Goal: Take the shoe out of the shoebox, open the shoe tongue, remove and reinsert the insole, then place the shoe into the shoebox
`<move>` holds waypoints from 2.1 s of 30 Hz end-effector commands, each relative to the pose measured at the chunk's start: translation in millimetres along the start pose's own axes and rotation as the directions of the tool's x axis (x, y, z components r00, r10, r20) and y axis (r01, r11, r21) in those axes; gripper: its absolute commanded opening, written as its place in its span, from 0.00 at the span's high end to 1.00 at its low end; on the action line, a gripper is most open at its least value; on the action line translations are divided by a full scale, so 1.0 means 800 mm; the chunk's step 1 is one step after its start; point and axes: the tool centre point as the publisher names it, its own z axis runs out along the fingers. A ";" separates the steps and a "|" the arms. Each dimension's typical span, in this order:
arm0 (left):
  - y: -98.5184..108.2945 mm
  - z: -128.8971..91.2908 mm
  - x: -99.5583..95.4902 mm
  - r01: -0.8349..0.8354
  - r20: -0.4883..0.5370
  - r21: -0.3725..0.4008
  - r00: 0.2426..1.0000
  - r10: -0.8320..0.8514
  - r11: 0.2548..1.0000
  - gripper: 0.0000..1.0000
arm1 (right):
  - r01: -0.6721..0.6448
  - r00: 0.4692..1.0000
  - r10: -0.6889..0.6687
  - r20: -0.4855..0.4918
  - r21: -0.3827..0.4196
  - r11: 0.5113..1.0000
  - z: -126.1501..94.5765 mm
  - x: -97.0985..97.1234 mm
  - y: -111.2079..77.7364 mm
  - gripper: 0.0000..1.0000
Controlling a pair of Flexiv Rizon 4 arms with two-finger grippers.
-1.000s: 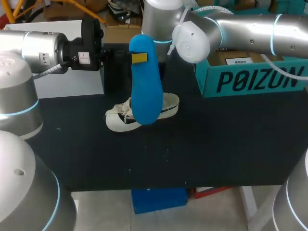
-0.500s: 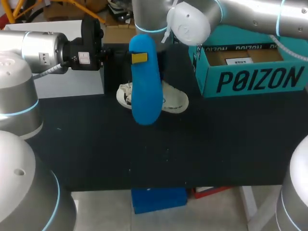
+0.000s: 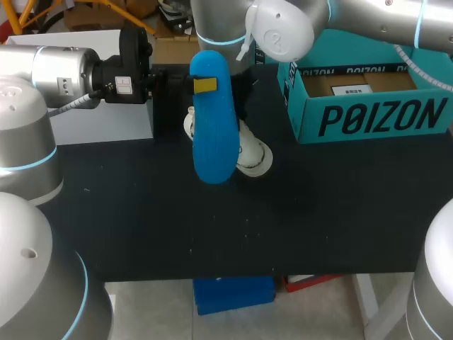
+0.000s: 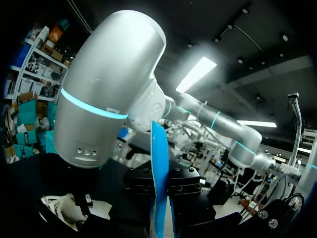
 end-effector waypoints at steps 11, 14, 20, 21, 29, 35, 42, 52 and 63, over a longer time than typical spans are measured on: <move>0.000 0.001 0.001 0.000 0.005 -0.001 1.000 0.000 1.000 1.00 | -0.528 0.849 0.525 -0.053 -0.080 0.846 0.014 0.017 -0.021 1.00; 0.000 0.001 0.001 0.000 0.005 -0.001 1.000 0.000 1.000 1.00 | -0.587 0.809 0.582 -0.082 -0.084 0.805 0.018 0.021 -0.020 1.00; 0.000 0.001 0.001 0.000 0.005 -0.001 1.000 0.000 1.000 1.00 | -0.611 0.791 0.601 -0.112 -0.088 0.787 0.030 0.032 -0.016 1.00; 0.000 0.001 0.001 0.000 0.005 -0.001 1.000 0.000 1.000 1.00 | -0.619 0.784 0.609 -0.118 -0.084 0.781 0.034 0.033 -0.017 1.00; 0.000 0.001 0.001 0.000 0.005 -0.001 1.000 0.000 1.000 1.00 | -0.653 0.754 0.639 -0.154 -0.068 0.754 0.061 0.043 -0.016 1.00; 0.000 0.001 0.001 0.000 0.005 -0.001 1.000 0.000 1.000 1.00 | -0.667 0.740 0.651 -0.170 -0.058 0.743 0.077 0.047 -0.017 1.00; 0.000 0.001 0.001 0.000 0.005 -0.001 1.000 0.000 1.000 1.00 | -0.682 0.726 0.666 -0.173 -0.053 0.730 0.097 0.048 -0.027 1.00; 0.000 0.001 0.001 0.000 0.005 -0.001 1.000 0.000 1.000 1.00 | -0.687 0.722 0.671 -0.167 -0.068 0.723 0.099 0.037 -0.047 0.00; 0.000 0.001 0.001 0.000 0.005 -0.001 1.000 0.000 1.000 1.00 | -0.700 0.699 0.632 -0.333 -0.142 0.700 0.074 0.014 -0.086 0.00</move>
